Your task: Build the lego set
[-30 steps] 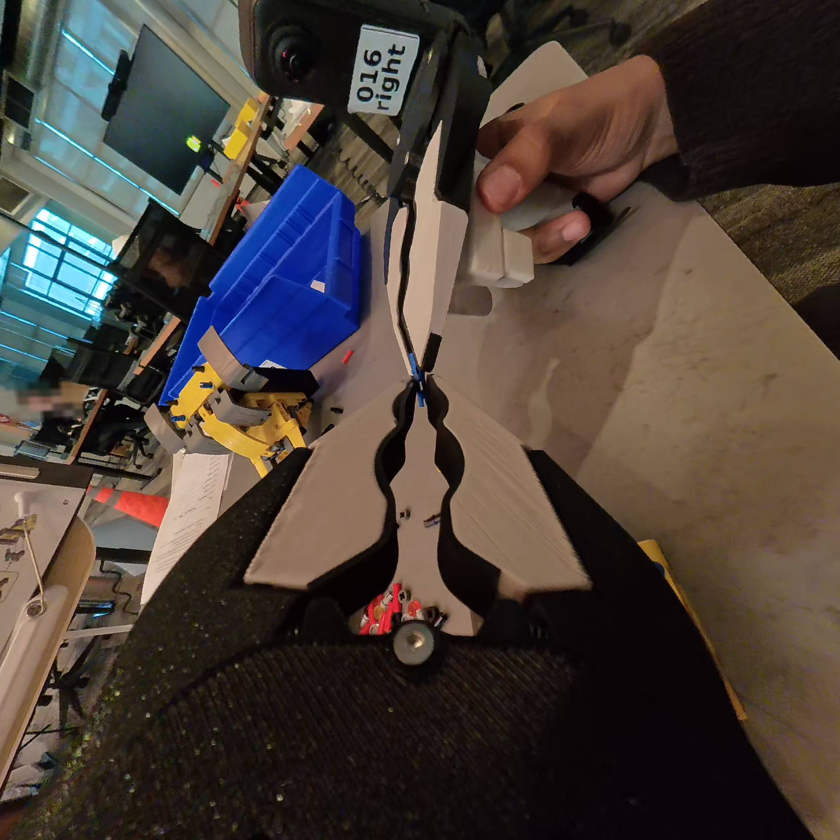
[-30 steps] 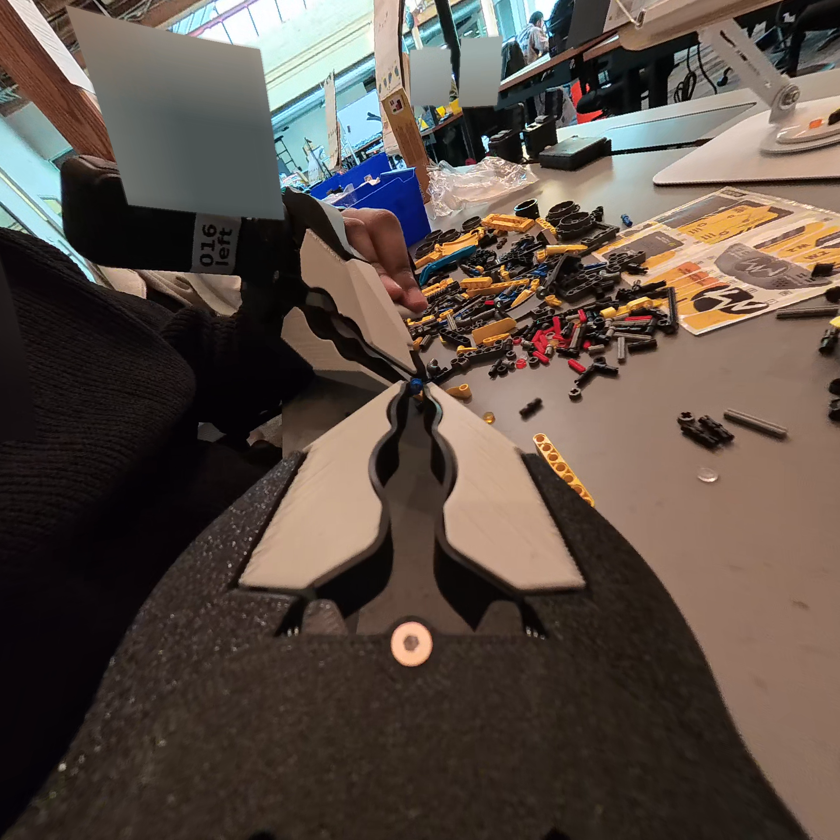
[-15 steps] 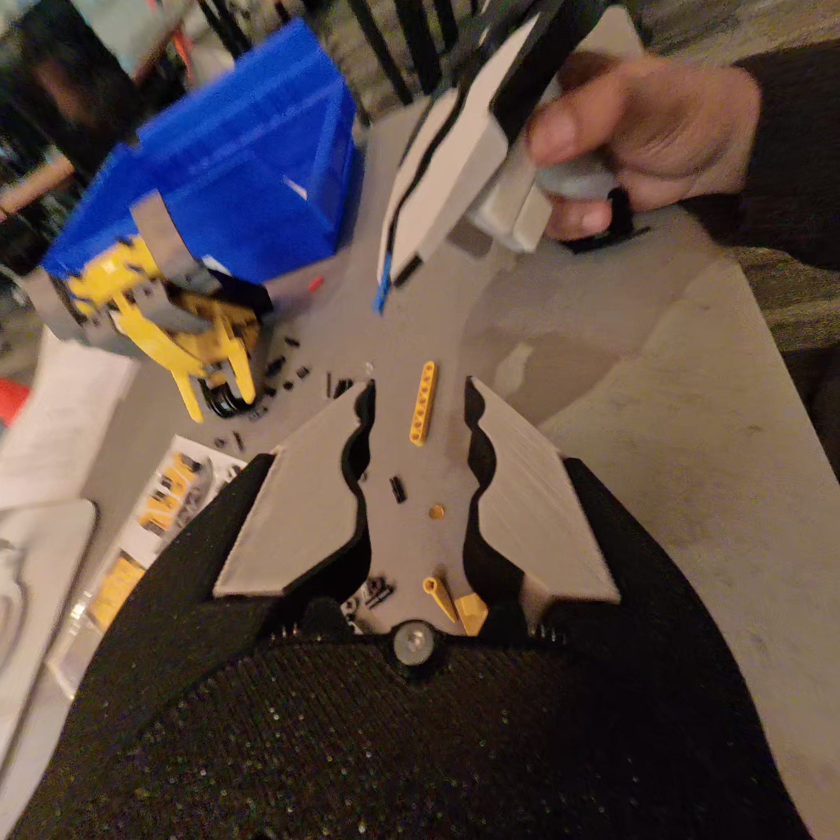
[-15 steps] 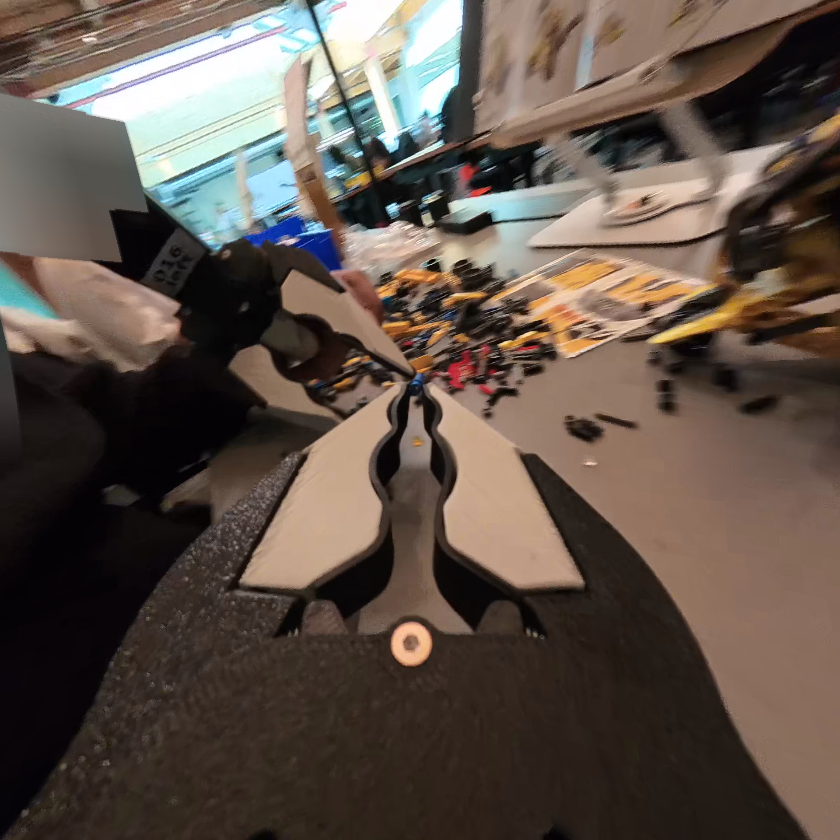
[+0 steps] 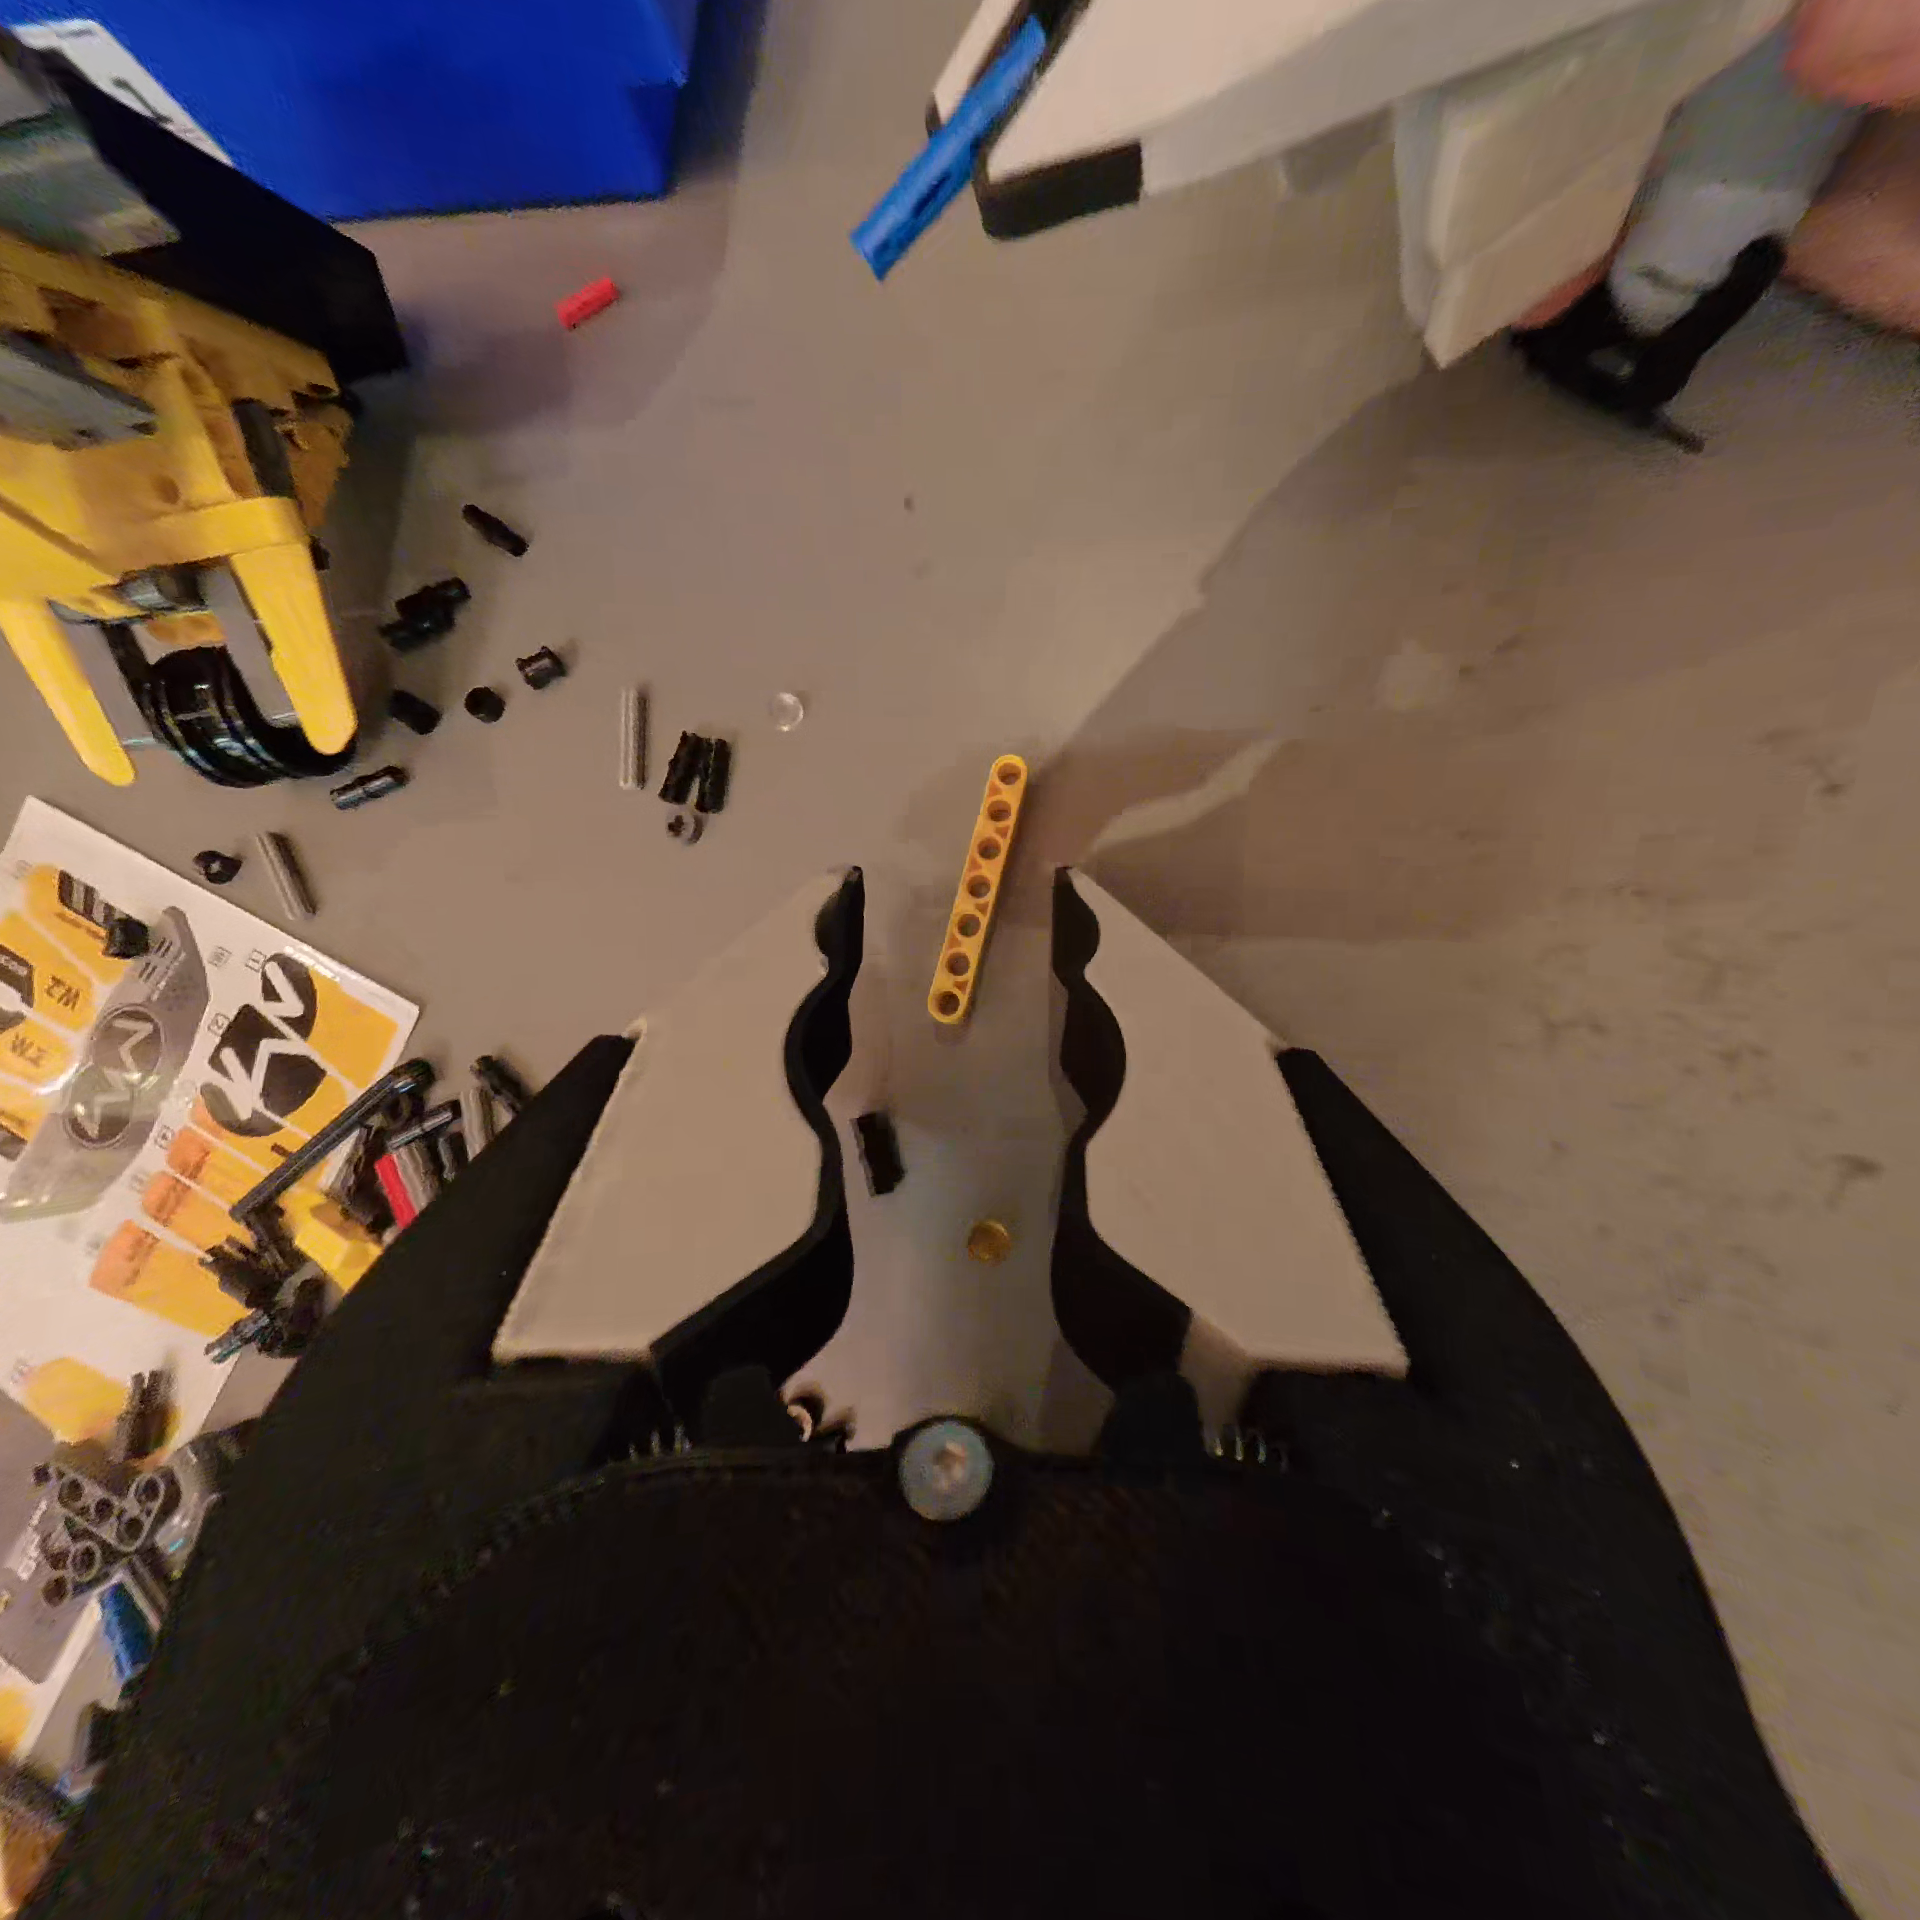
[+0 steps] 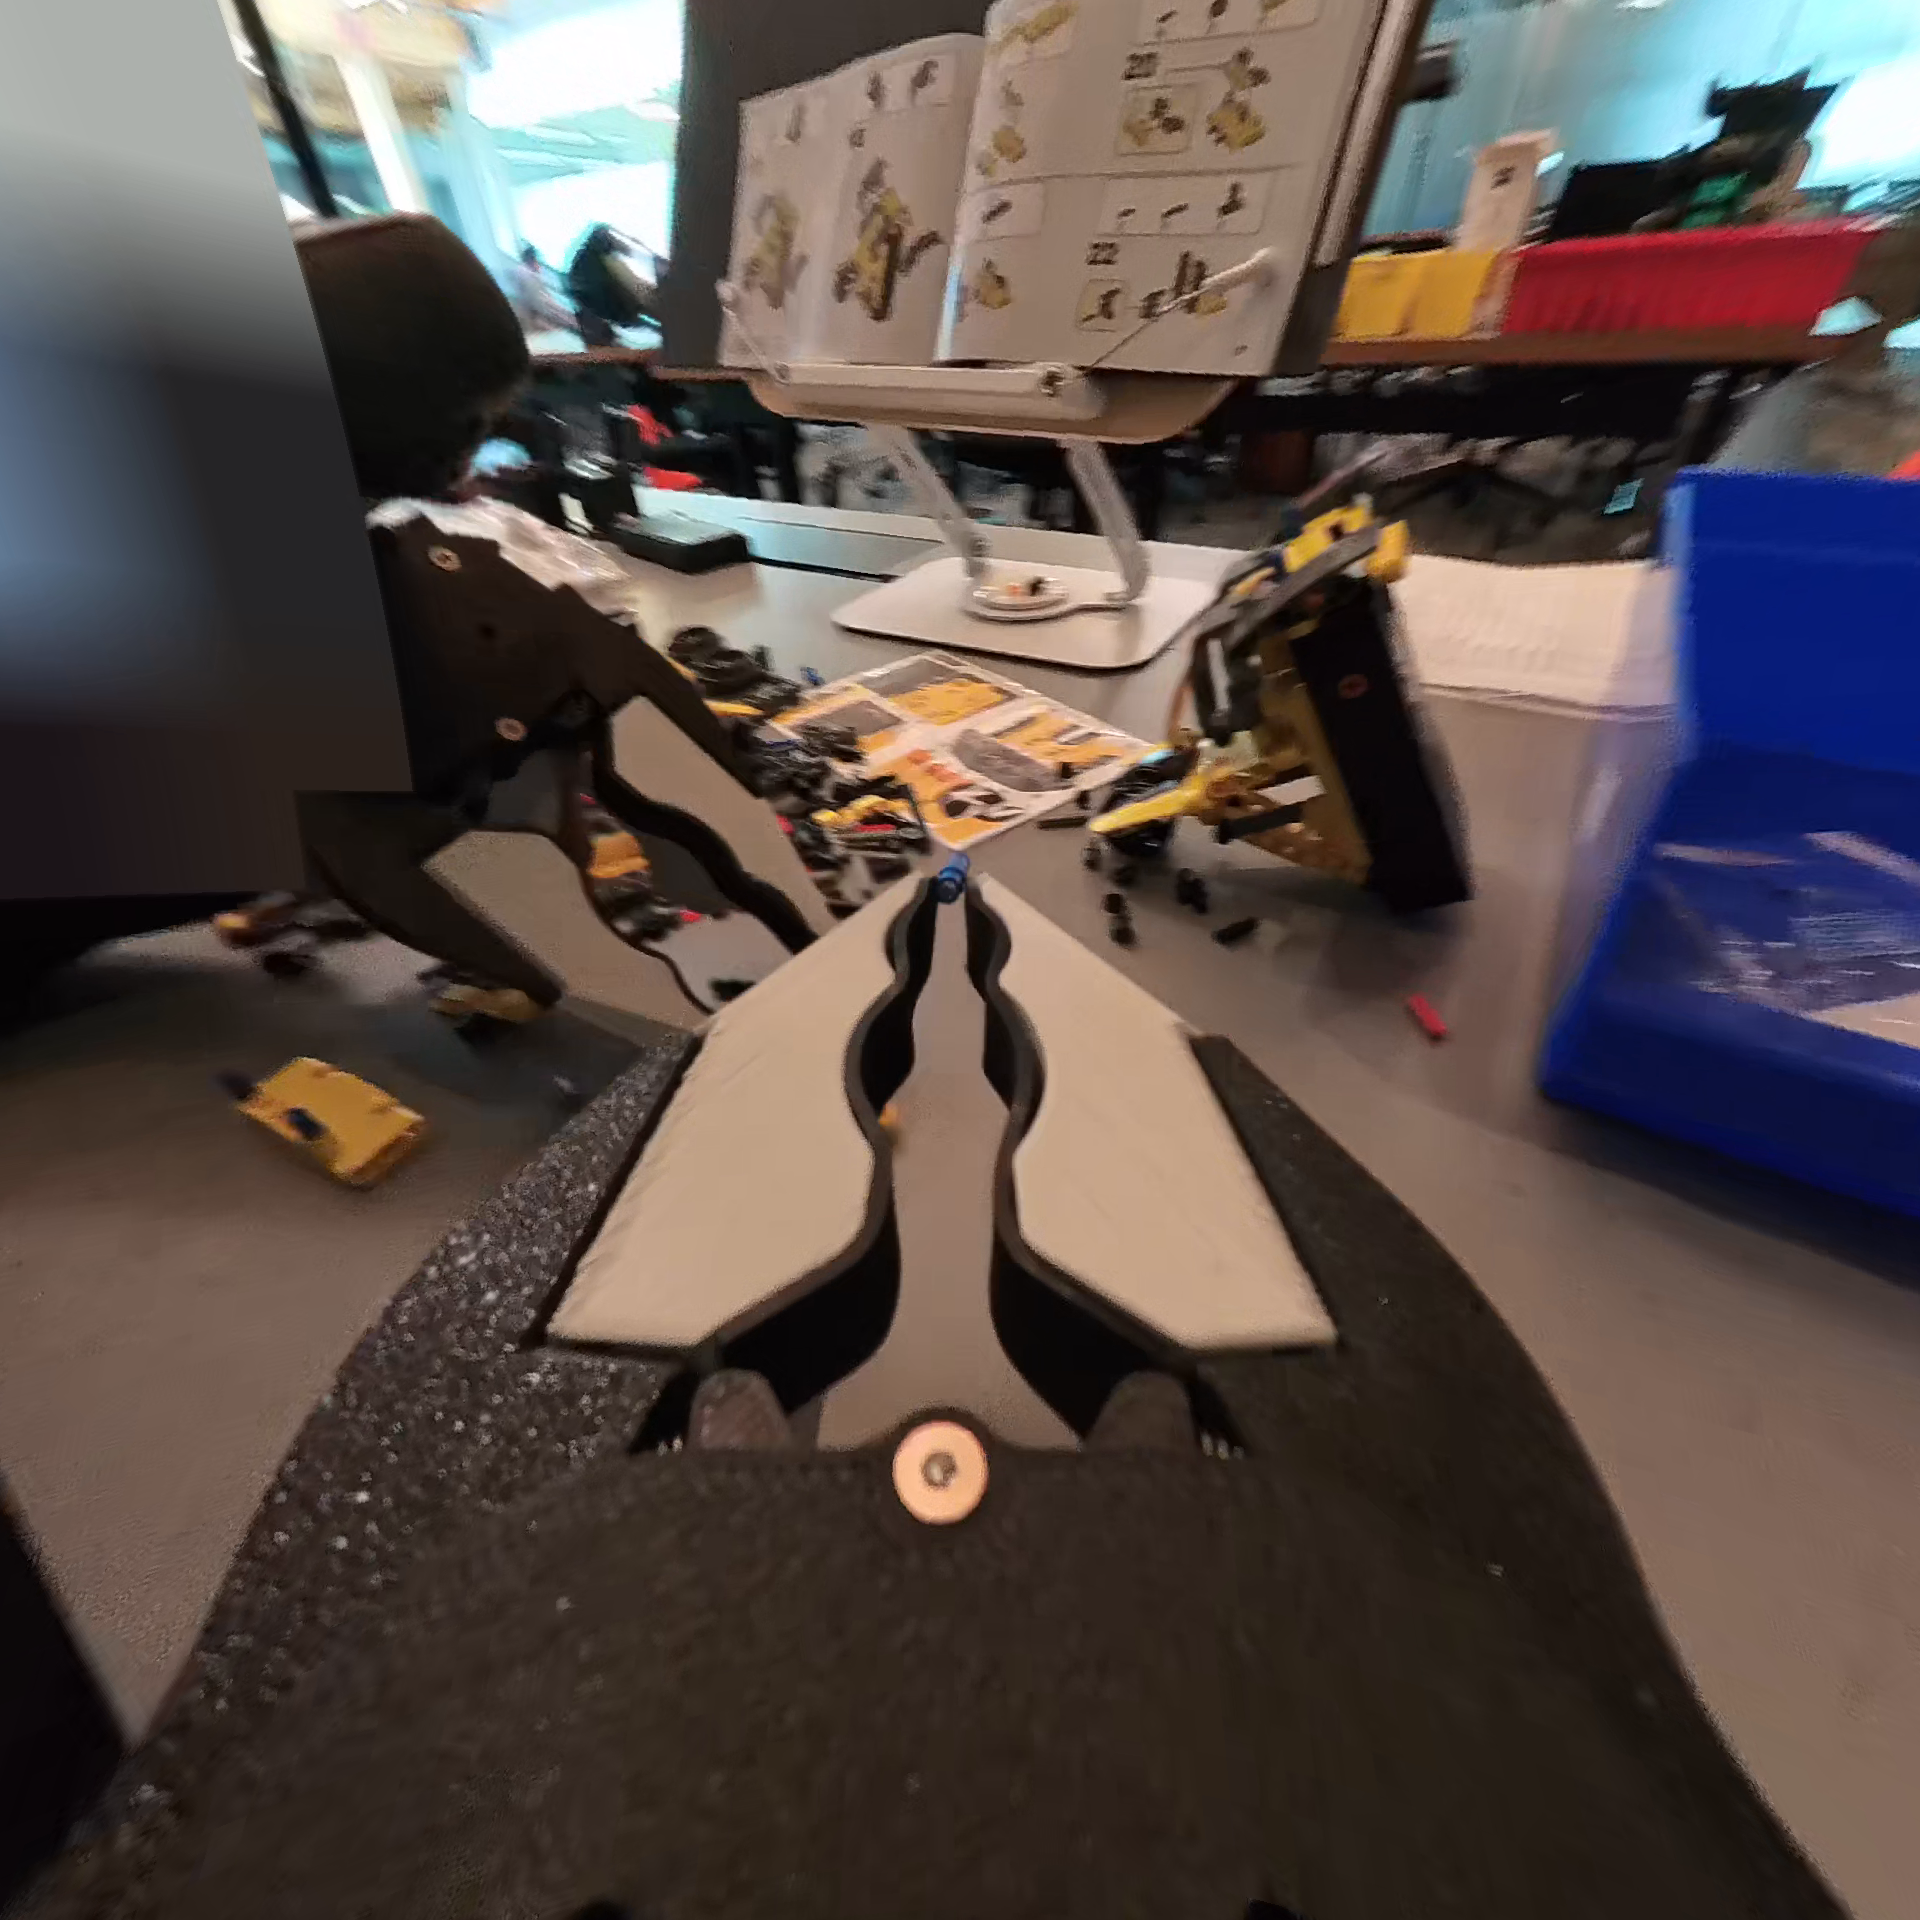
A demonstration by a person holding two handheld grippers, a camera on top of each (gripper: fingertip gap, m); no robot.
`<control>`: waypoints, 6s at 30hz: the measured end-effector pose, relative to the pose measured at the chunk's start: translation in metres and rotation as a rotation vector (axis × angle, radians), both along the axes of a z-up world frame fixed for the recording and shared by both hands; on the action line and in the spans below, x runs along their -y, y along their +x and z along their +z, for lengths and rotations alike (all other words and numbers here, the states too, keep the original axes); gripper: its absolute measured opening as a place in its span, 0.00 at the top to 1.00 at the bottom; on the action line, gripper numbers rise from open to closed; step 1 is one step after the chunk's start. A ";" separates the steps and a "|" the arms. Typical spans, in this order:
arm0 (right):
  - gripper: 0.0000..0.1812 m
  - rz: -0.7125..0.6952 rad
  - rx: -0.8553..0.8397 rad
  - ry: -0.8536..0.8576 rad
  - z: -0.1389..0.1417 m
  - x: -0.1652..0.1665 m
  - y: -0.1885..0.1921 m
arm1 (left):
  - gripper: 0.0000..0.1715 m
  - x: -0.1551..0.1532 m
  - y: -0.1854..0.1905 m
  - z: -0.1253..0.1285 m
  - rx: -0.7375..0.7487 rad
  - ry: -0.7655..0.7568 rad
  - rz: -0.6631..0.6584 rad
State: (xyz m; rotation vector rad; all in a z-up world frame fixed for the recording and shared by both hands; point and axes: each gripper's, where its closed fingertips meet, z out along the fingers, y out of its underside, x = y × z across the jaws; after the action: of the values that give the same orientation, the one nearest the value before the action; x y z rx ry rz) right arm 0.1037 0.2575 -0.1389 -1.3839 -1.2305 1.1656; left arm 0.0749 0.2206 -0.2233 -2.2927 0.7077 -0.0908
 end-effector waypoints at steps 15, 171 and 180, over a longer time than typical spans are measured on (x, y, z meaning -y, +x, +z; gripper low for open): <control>0.97 0.271 0.418 0.080 -0.044 0.066 0.040 | 0.92 0.050 0.059 -0.012 0.049 -0.110 -0.225; 0.98 0.554 1.130 0.189 -0.085 0.079 0.027 | 0.97 0.057 0.054 -0.014 0.151 -0.057 -0.076; 0.98 0.492 1.070 0.139 -0.091 0.074 0.039 | 0.97 0.057 0.054 -0.014 0.148 -0.058 -0.079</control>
State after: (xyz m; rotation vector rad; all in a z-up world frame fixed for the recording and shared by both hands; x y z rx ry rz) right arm 0.1426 0.1832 -0.2299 -1.6954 -2.4491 0.5544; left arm 0.1289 0.1640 -0.2375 -2.2847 0.7272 -0.3182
